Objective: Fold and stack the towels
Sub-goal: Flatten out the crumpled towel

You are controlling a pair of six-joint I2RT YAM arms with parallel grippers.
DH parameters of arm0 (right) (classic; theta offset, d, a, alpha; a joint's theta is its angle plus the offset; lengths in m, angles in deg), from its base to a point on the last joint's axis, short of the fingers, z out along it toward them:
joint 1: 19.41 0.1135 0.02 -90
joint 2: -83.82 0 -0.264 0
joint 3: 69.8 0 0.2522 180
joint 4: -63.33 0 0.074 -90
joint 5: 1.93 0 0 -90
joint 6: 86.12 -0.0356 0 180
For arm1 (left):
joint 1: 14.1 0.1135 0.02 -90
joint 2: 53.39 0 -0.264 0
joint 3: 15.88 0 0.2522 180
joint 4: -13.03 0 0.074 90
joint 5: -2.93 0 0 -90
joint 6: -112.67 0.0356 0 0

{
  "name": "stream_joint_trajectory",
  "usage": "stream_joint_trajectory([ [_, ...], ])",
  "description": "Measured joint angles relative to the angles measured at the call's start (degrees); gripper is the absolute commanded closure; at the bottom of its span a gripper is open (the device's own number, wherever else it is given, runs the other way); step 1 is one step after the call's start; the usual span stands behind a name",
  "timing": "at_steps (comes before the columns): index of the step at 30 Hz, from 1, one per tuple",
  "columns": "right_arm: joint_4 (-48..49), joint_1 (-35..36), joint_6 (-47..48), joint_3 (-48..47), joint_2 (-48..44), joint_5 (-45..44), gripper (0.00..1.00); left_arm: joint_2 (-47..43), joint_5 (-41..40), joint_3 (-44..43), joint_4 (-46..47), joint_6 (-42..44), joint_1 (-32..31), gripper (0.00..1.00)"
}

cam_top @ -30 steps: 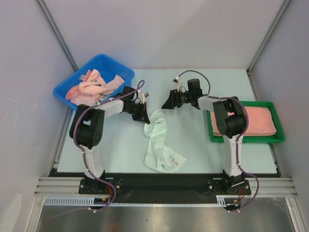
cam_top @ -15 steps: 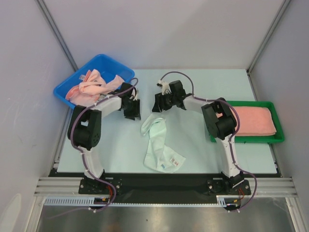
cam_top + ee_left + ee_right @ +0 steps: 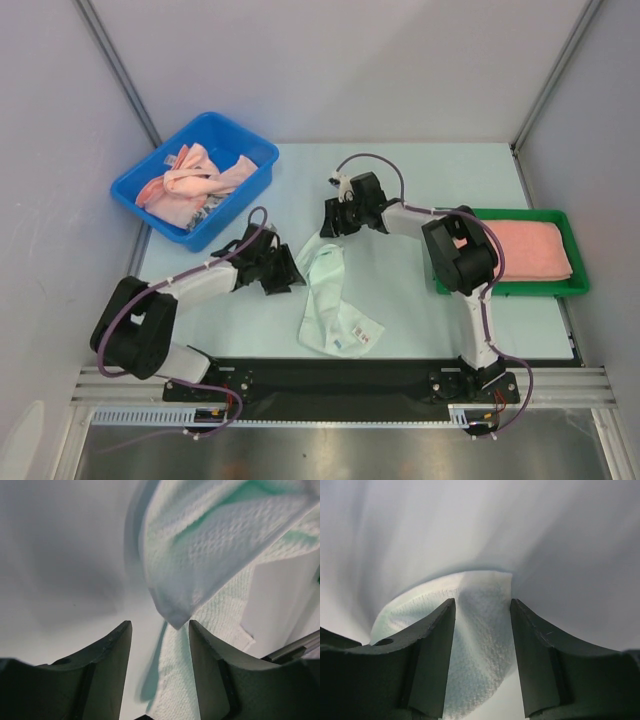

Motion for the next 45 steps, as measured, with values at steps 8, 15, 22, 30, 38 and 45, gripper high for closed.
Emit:
stream_joint_trajectory([
  [8, 1.7, 0.3, -2.1, 2.8, -1.5, -0.8, 0.48, 0.4, -1.6, 1.7, 5.3, -9.3, -2.4, 0.41],
  [15, 3.8, 1.0, -3.9, 4.8, -2.1, -0.8, 0.49, 1.5, -3.6, 1.7, 8.3, -13.2, -2.4, 0.53],
  [22, 4.3, 1.2, -3.2, 4.8, -2.0, -0.8, 0.62, 4.7, -4.2, 1.9, 8.6, -14.0, -2.4, 1.0],
  [30, 5.2, 1.5, 1.2, 4.4, -1.1, -2.1, 1.0, 5.4, -11.5, -2.6, 0.1, -6.4, 0.1, 1.0],
  [38, 7.5, 1.5, 4.3, 10.9, -9.4, -11.1, 1.0, 6.2, -15.4, -14.7, -7.8, 8.7, 4.5, 1.0],
  [45, 9.6, 0.7, 7.0, 15.0, -29.9, -19.1, 1.0, 3.2, -9.9, -27.3, -10.6, 19.8, 4.3, 1.0],
])
